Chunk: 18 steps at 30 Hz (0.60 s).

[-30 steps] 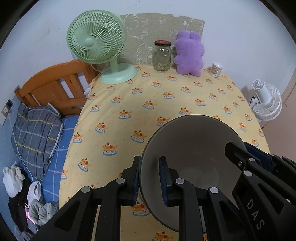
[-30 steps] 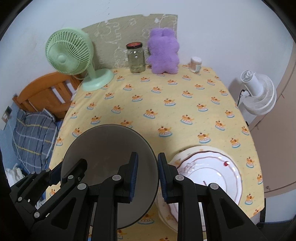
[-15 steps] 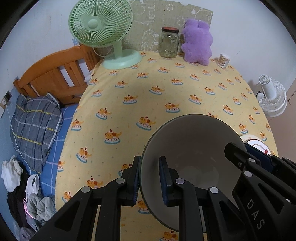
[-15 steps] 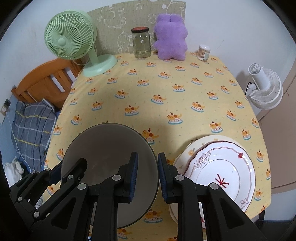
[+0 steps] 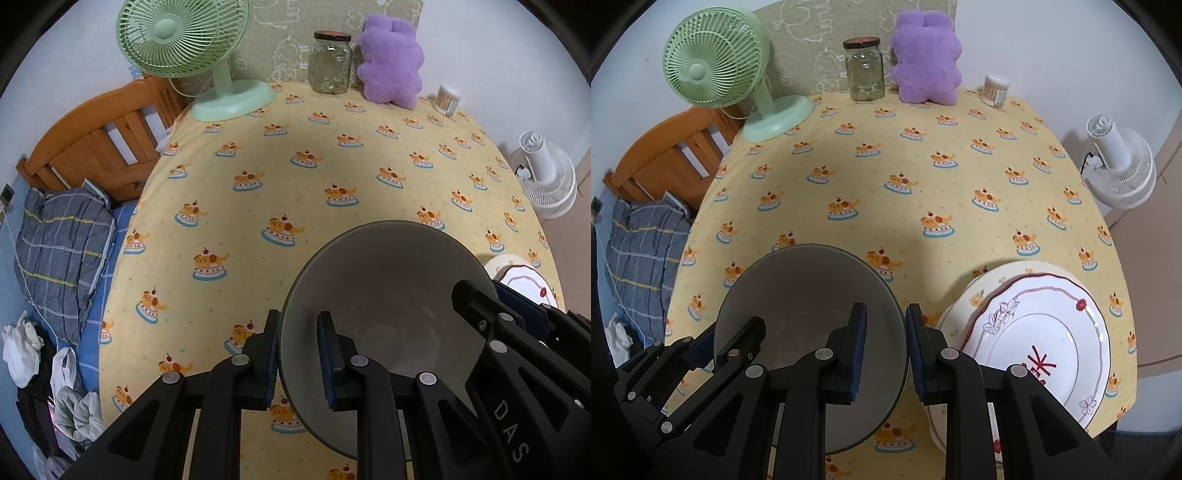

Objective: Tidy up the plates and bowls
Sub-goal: 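Lift the bowl with both tools and carry it to the other bowls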

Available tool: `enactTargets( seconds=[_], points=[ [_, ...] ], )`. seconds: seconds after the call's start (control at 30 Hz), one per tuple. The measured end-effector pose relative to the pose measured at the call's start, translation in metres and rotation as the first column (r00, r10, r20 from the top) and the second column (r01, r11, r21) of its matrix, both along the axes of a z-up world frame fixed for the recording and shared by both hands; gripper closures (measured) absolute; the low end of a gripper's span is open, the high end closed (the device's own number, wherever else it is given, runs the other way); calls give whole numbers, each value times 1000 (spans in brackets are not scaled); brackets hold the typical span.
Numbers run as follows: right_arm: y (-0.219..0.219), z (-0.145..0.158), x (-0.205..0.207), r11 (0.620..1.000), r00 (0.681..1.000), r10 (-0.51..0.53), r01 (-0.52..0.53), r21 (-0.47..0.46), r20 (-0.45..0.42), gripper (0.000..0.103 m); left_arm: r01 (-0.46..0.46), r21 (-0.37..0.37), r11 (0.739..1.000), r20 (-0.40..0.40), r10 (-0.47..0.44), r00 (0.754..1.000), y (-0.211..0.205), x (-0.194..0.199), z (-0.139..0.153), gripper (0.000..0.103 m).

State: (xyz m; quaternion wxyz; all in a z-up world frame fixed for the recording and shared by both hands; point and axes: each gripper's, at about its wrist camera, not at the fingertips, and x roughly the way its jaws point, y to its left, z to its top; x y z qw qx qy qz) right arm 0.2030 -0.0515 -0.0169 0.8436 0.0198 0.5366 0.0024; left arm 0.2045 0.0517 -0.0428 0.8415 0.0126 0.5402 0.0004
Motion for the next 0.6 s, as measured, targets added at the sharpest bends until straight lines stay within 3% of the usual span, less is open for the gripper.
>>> enactTargets(
  seconds=[0.3,0.53,0.6],
  points=[
    [3,-1,-3,1000,1000,3,-2,-18,11,78,9,2,1000,3,-9,1000,-1,-1,-1,86],
    [6,5,-11,999,1000,2,-2,-35,5,77,34,-36,999,18,-33,999,2,-15,10,69],
    [4,8,-15,1000,1000,-3,3,-22,0,73,42,-57,998,21,-41,999,2,-18,14,64]
  ],
)
